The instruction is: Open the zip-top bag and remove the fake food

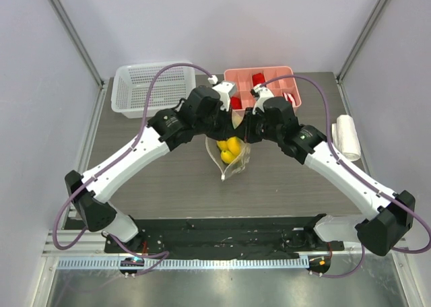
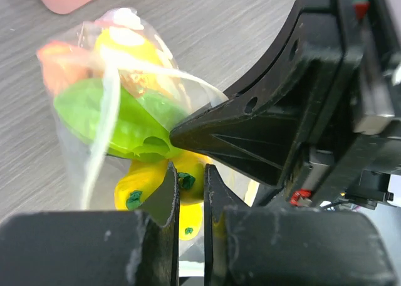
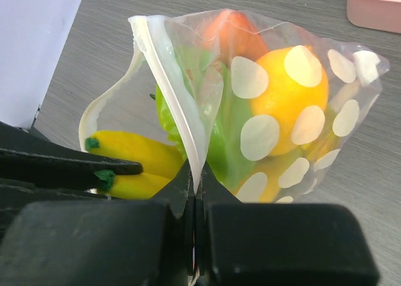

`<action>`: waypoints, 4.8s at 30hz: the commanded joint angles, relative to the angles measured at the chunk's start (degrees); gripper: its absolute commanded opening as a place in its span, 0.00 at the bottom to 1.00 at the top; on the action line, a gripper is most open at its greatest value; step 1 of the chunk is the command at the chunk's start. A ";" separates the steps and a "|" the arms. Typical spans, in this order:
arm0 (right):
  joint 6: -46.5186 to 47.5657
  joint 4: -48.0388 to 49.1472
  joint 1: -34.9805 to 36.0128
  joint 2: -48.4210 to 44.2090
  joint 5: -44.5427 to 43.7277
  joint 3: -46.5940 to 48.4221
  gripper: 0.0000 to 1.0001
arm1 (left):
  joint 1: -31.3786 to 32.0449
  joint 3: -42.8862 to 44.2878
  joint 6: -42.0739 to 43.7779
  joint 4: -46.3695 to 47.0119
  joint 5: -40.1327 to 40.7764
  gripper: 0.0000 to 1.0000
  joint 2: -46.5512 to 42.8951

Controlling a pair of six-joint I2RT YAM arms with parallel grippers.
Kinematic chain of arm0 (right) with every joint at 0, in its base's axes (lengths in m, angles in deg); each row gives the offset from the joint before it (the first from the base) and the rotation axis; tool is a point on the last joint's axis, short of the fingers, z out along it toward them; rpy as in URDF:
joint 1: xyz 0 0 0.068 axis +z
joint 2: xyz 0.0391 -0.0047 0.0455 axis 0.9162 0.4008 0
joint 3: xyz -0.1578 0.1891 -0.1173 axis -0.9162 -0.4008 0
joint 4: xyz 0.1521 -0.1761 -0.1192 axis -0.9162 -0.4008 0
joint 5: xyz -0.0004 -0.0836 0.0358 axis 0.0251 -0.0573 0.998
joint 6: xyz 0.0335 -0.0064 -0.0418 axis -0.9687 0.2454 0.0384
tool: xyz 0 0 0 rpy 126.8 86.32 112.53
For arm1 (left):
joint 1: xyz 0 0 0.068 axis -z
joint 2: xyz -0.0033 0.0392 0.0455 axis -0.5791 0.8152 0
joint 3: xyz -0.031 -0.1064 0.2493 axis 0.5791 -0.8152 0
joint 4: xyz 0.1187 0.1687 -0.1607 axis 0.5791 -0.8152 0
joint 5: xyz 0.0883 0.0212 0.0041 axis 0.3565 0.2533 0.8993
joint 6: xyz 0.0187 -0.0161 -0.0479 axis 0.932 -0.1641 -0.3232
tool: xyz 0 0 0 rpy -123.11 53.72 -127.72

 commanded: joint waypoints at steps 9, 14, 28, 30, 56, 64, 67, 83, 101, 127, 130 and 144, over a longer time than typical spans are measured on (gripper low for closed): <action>5.75 0.51 0.75 -0.07 -9.84 -0.74 0.01 | -5.24 8.55 0.47 -3.61 -5.97 0.00 -11.60; 1.71 1.57 0.67 0.55 -13.00 -0.49 0.01 | -5.42 4.01 -3.21 -0.46 -12.99 0.00 -16.44; -0.23 -2.73 0.14 0.29 -15.55 2.95 0.01 | -7.96 0.12 1.08 -6.08 20.72 0.00 -26.11; 0.38 -3.08 0.05 -0.51 -15.55 2.59 0.01 | -10.69 -0.41 2.14 -3.19 26.78 0.00 -26.55; 2.41 -3.61 0.14 -3.85 -11.07 4.26 0.01 | -48.49 10.21 -29.73 58.68 -20.12 0.00 34.95; 3.03 -3.09 0.05 -2.44 -10.19 4.70 0.01 | -52.88 8.12 -33.10 61.87 -21.09 0.00 42.62; 2.94 -2.56 0.05 -2.09 -9.14 4.35 0.01 | -53.58 5.83 -31.09 58.72 -20.92 0.40 39.83; 2.76 -4.31 0.05 0.54 -7.47 6.28 0.01 | -38.96 -13.06 -16.76 28.29 -11.69 0.73 -3.05; -0.84 -7.13 0.14 -3.93 5.36 10.24 0.01 | 13.20 -12.28 -0.93 17.48 24.70 0.41 -13.71; -1.11 -4.93 0.14 -4.29 6.15 4.79 0.01 | 6.80 -11.93 -8.75 12.29 23.67 0.42 -3.97; -0.93 -4.84 0.05 -4.11 6.33 4.61 0.01 | 5.75 -11.84 -8.14 13.95 22.42 0.48 -2.65; -1.11 -3.53 0.05 -3.32 7.47 3.73 0.01 | 1.61 -13.77 -6.21 20.11 16.10 0.48 2.97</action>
